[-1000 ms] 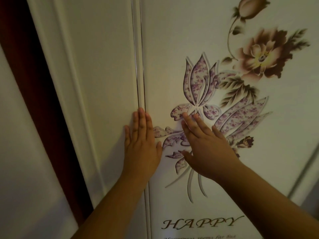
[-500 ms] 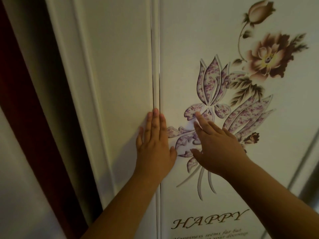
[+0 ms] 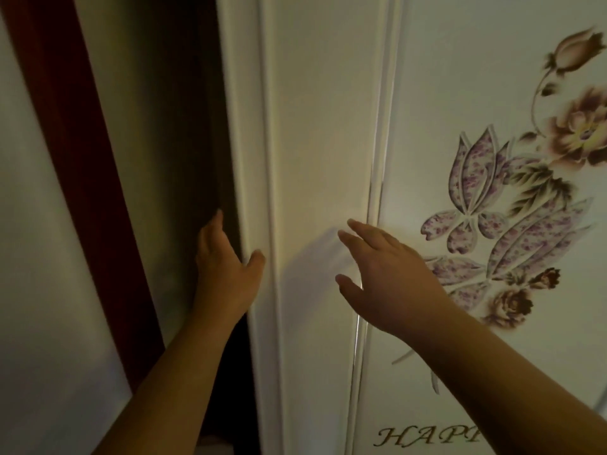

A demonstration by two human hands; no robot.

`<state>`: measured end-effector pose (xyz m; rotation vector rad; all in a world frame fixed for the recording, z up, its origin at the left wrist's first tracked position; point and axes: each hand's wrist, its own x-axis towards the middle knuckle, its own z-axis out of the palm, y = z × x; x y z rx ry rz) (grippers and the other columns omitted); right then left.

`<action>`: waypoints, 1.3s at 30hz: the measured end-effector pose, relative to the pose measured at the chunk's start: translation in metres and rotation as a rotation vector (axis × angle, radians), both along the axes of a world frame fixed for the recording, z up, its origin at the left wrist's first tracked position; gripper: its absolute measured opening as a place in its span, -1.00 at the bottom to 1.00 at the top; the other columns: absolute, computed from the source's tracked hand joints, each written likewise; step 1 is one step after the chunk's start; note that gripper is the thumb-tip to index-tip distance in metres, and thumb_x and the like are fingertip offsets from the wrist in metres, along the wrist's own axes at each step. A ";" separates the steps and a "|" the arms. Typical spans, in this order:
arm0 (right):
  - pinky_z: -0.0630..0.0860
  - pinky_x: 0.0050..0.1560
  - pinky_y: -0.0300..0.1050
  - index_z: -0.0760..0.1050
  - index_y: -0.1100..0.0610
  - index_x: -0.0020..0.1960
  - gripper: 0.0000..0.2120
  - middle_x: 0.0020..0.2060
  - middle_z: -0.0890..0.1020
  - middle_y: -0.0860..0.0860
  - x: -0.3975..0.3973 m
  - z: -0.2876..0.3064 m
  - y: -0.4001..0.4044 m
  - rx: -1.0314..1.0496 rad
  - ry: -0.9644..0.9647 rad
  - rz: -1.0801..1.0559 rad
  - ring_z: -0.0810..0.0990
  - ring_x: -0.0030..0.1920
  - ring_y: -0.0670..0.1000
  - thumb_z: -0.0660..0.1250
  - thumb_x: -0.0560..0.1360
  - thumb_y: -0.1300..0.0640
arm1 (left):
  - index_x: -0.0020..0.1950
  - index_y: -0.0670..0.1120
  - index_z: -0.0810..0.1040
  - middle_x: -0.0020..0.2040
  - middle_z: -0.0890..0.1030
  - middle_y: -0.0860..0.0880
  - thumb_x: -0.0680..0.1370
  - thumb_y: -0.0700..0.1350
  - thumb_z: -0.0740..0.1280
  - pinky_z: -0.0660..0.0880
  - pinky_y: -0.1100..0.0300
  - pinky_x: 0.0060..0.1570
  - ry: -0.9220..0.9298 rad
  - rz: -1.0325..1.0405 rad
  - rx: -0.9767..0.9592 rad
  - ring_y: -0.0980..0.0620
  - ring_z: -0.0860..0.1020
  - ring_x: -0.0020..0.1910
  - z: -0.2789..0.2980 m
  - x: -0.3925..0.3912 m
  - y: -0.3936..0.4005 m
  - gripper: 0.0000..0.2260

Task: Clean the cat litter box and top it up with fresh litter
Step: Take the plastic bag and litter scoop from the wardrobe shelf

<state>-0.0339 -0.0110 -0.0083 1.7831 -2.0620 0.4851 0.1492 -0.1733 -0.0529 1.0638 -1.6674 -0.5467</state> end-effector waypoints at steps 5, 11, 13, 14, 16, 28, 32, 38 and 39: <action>0.17 0.53 0.05 0.03 -0.06 0.62 -0.34 0.63 0.02 -0.08 0.036 -0.014 -0.022 -0.002 0.009 0.068 0.02 0.61 -0.02 0.17 0.60 -0.18 | 0.34 -0.02 0.51 0.22 0.66 -0.06 0.55 0.17 0.34 0.56 -0.11 0.20 -0.274 -0.141 0.241 -0.09 0.63 0.19 -0.044 0.026 -0.029 -0.57; 0.20 0.55 0.07 0.02 -0.07 0.63 -0.34 0.63 0.03 -0.08 0.063 -0.021 -0.035 0.000 -0.022 0.084 0.06 0.61 0.01 0.19 0.61 -0.16 | 0.40 -0.04 0.48 0.26 0.63 0.01 0.62 0.18 0.30 0.56 -0.04 0.23 -0.286 -0.231 0.264 -0.03 0.61 0.22 -0.047 0.031 -0.021 -0.56; 0.25 0.51 0.05 0.05 -0.07 0.62 -0.33 0.62 0.06 -0.09 0.072 -0.024 -0.040 -0.001 -0.044 0.074 0.15 0.59 0.02 0.21 0.60 -0.16 | 0.38 -0.02 0.48 0.26 0.62 0.02 0.61 0.17 0.30 0.57 -0.03 0.23 -0.331 -0.263 0.280 -0.02 0.60 0.22 -0.047 0.031 -0.024 -0.58; 0.29 0.48 0.05 0.05 -0.07 0.62 -0.33 0.62 0.08 -0.09 0.073 -0.026 -0.041 -0.001 -0.061 0.067 0.21 0.57 0.02 0.22 0.60 -0.16 | 0.39 -0.02 0.47 0.27 0.62 0.02 0.61 0.17 0.30 0.57 -0.03 0.23 -0.348 -0.276 0.273 -0.02 0.60 0.23 -0.046 0.028 -0.025 -0.58; 0.38 0.42 0.05 0.05 -0.06 0.62 -0.33 0.61 0.11 -0.09 0.081 -0.035 -0.046 -0.003 -0.093 0.056 0.31 0.52 0.04 0.23 0.60 -0.16 | 0.45 -0.02 0.43 0.33 0.59 0.01 0.61 0.19 0.30 0.55 -0.04 0.26 -0.365 -0.298 0.260 -0.03 0.58 0.27 -0.052 0.028 -0.028 -0.52; 0.52 0.12 -0.19 0.14 -0.02 0.60 -0.35 0.54 0.19 -0.03 0.104 -0.055 -0.069 -0.115 -0.276 -0.085 0.65 0.08 0.00 0.30 0.60 -0.08 | 0.52 -0.04 0.35 0.36 0.56 -0.01 0.64 0.10 0.30 0.50 0.11 0.24 -0.259 -0.455 0.264 -0.01 0.55 0.31 -0.063 0.016 -0.035 -0.51; 0.51 0.07 -0.21 0.11 -0.01 0.61 -0.35 0.48 0.25 0.03 0.114 -0.055 -0.080 -0.114 -0.265 -0.163 0.64 0.04 0.02 0.28 0.60 -0.06 | 0.49 -0.04 0.38 0.34 0.58 -0.03 0.63 0.09 0.32 0.52 -0.05 0.30 -0.248 -0.481 0.252 -0.04 0.56 0.30 -0.066 0.017 -0.046 -0.53; 0.54 0.16 -0.14 -0.11 0.00 0.64 -0.24 0.42 0.31 0.09 0.122 -0.065 -0.088 -0.050 -0.262 -0.251 0.62 0.11 0.04 0.26 0.62 -0.09 | 0.50 0.00 0.37 0.39 0.54 -0.01 0.63 0.13 0.29 0.47 0.11 0.21 -0.331 -0.474 0.186 -0.05 0.55 0.34 -0.071 0.008 -0.051 -0.53; 0.53 0.17 -0.14 -0.14 0.01 0.64 -0.23 0.41 0.33 0.09 0.126 -0.066 -0.091 -0.047 -0.264 -0.258 0.61 0.12 0.05 0.25 0.62 -0.09 | 0.49 0.01 0.37 0.39 0.55 -0.01 0.63 0.13 0.30 0.47 0.12 0.19 -0.334 -0.479 0.181 -0.04 0.55 0.33 -0.071 0.010 -0.054 -0.54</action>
